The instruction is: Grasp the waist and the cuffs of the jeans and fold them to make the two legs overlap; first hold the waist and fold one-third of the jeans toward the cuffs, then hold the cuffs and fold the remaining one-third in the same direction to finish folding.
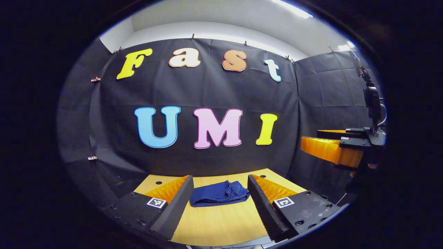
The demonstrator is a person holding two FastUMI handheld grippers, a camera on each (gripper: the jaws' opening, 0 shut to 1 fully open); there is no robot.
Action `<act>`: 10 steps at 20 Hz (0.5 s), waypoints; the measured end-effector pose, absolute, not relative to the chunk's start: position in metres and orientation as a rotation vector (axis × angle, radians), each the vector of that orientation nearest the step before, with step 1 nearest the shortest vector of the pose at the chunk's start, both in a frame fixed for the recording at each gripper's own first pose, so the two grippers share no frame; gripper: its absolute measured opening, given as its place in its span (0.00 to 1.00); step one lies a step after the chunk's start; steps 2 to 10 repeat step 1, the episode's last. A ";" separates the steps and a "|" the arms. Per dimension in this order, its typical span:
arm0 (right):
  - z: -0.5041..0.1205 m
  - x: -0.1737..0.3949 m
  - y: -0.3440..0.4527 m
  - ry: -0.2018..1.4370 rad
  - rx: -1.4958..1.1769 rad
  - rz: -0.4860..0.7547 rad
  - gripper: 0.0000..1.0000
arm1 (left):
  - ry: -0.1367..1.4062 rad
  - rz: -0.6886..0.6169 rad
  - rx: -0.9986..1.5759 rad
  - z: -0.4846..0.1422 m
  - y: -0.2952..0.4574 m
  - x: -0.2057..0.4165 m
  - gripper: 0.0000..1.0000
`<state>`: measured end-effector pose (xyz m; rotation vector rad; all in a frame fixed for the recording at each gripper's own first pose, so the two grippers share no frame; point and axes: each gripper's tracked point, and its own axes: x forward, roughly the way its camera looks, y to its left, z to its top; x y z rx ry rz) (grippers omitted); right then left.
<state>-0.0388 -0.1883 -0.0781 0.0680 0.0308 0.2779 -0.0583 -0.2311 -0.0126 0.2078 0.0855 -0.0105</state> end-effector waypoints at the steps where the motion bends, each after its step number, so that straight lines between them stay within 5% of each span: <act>1: -0.075 -0.039 -0.186 0.034 0.078 0.276 0.95 | 0.087 -0.013 0.202 -0.013 -0.232 -0.059 0.98; 10: -0.075 -0.039 -0.186 0.034 0.078 0.276 0.95 | 0.087 -0.013 0.202 -0.013 -0.232 -0.059 0.98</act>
